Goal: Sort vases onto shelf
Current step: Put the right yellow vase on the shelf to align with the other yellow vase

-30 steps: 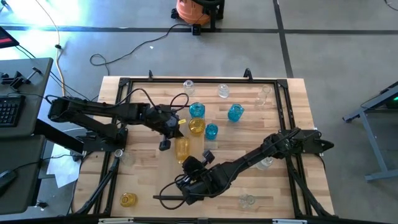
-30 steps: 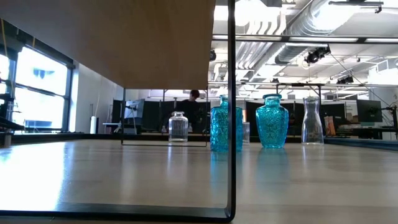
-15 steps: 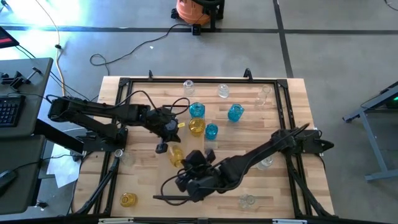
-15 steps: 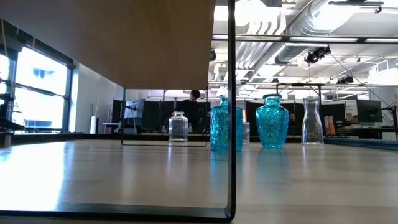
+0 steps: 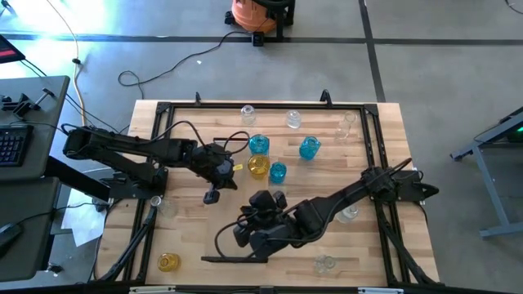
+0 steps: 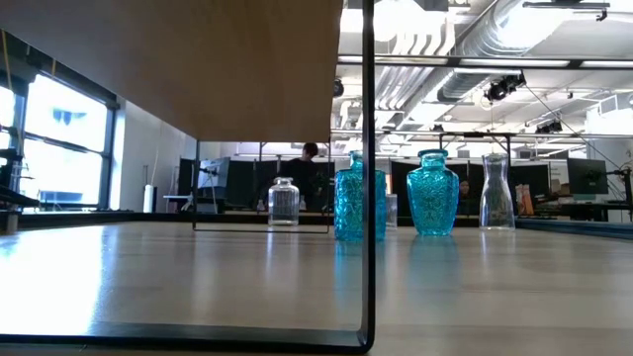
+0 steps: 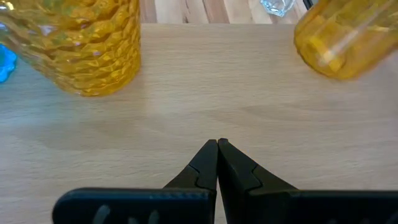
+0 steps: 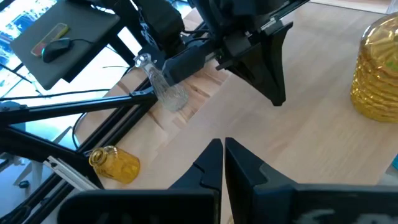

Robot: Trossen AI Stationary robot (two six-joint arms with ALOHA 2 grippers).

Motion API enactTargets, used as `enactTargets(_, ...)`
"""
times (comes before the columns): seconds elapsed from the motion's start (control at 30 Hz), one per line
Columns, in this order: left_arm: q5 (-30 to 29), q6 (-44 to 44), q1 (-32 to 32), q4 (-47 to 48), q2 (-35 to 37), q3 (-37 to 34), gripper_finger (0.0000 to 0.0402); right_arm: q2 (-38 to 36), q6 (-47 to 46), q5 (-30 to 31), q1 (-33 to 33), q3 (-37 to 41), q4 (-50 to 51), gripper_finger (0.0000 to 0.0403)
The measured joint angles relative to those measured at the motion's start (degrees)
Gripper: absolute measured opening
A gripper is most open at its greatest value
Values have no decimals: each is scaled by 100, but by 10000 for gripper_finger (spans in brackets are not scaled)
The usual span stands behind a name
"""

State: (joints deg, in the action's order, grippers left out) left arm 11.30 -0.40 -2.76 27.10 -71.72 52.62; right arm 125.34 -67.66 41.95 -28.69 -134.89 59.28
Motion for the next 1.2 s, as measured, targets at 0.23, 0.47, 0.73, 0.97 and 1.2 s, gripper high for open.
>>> enactTargets(0.23, -3, 0, 0, 2, 0, 0, 0, 2, 129, 156, 44, 2, 32, 0)
enactTargets(0.47, -15, 9, 2, 4, 4, -2, 0, 12, 195, 626, 64, 7, 329, 0)
enactTargets(0.73, -20, 58, 4, 52, 65, -7, 0, -246, 227, 1370, 6, -8, 549, 0)
enactTargets(0.97, -146, 63, 17, 146, 546, -9, 0, -544, -1364, 1657, -388, -15, 2422, 0)
enactTargets(1.2, -190, -273, 93, 248, 1220, -9, 0, -565, -2485, 506, -761, 74, 3019, 0)
